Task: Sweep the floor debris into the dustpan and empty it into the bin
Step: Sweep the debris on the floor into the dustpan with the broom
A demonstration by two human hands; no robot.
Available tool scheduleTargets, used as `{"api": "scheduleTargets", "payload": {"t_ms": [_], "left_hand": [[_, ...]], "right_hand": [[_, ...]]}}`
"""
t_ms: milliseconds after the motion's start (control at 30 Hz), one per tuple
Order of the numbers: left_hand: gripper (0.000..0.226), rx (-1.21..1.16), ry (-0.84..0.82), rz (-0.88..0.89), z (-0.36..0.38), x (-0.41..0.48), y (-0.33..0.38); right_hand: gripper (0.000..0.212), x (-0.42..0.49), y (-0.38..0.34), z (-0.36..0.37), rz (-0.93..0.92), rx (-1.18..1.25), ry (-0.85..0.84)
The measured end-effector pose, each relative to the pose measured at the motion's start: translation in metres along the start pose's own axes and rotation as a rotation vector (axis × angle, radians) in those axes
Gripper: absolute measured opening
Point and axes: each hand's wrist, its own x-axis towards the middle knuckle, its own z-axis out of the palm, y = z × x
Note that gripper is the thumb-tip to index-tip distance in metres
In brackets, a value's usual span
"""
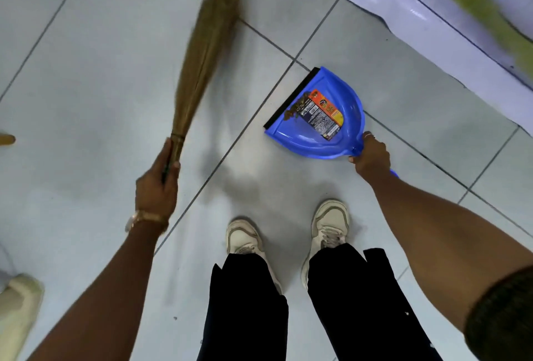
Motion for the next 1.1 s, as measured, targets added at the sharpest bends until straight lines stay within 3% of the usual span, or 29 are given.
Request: {"api": "scheduleTargets", "payload": {"t_ms": [100,233,400,500,733,867,1000,1100], "left_hand": [[0.054,0.074,-0.044,-0.101,0.026,0.05,0.0],[0.053,0.117,-0.141,-0.073,0.049,0.073,0.01],[0.055,0.247,-0.369,0.073,0.048,0.039,0.01],[0.055,0.23,-0.451,0.074,0.038,0.0,0.007],[0.049,0.096,-0.379,0.097,0.004,-0.073,-0.001],[0.049,-0.033,-0.233,0.062,-0.014,-0.089,-0.012],[0.048,-0.082,-0.073,-0.115,-0.023,-0.084,-0.022],[0.046,-0.078,-0.072,-0.277,-0.021,-0.082,-0.03]], "right_hand": [[0.043,0.005,0.018,-0.006,0.039,-0.008,0.017],[0.056,0.023,0.023,-0.017,0.014,-0.065,0.004],[0.055,0.044,-0.002,-0.032,-0.02,-0.108,-0.002],[0.052,0.047,-0.017,-0.031,-0.019,-0.105,-0.024],[0.053,0.03,-0.026,-0.002,0.017,-0.016,-0.035],[0.046,0.018,-0.022,0.007,0.011,0.058,0.012],[0.043,0.004,-0.003,0.001,-0.008,0.052,0.028],[0.043,-0.006,0.018,-0.008,0.005,-0.007,0.008]]}}
